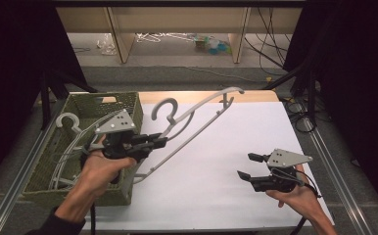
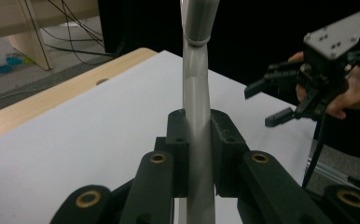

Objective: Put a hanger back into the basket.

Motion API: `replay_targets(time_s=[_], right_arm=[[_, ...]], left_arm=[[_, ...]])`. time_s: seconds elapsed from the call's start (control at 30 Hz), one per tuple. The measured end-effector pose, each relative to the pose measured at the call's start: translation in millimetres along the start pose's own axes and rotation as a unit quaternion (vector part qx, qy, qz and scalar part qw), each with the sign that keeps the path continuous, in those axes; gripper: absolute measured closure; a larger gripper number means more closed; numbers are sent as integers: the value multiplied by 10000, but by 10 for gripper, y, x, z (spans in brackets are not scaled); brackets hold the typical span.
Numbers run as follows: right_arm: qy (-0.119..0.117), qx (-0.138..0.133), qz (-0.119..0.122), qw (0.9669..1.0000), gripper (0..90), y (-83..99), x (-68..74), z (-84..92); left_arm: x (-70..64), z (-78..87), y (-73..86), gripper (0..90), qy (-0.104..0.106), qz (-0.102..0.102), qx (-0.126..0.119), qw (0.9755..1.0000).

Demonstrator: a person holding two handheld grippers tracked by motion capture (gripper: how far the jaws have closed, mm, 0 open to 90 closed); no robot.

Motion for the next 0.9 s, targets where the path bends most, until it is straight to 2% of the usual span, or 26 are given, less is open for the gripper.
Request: replay_targets(time_s=[0.03,0.13,0.3,0.6,0.73,0.83,0.9], right_arm=[[-14,26,-21,10000,313,16,13,-9],[-66,63,5,10000,311,32,34,-40],[-100,122,16,9999,311,42,59,-49],[-149,172,21,9997,312,73,80,-73],[-186,180,22,9997,307,79,86,-79],[-155,126,16,9998,300,85,89,-100],[-222,195,28,9996,296,90,98,-92]], left_arm=[[35,58,-31,791,-8,17,-38,10000],[176,243,-114,791,-212,93,-115,9997],[506,533,-160,791,-727,199,-177,9970],[1072,858,89,791,-1312,395,-134,9905],[1262,929,239,791,-1535,483,-27,9870],[1381,976,339,791,-1606,623,-46,9850],[1447,1008,399,791,-1660,703,-38,9836]])
Point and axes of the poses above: each handheld gripper's, and its own axes: z roughly backward along the jaws, y roughly out of its underside, x roughly to its left, the point moved 5 cm from there along -z, roughly forward along the jaws, and after that the axes turned 5 degrees about x, right-handed, at the moved point
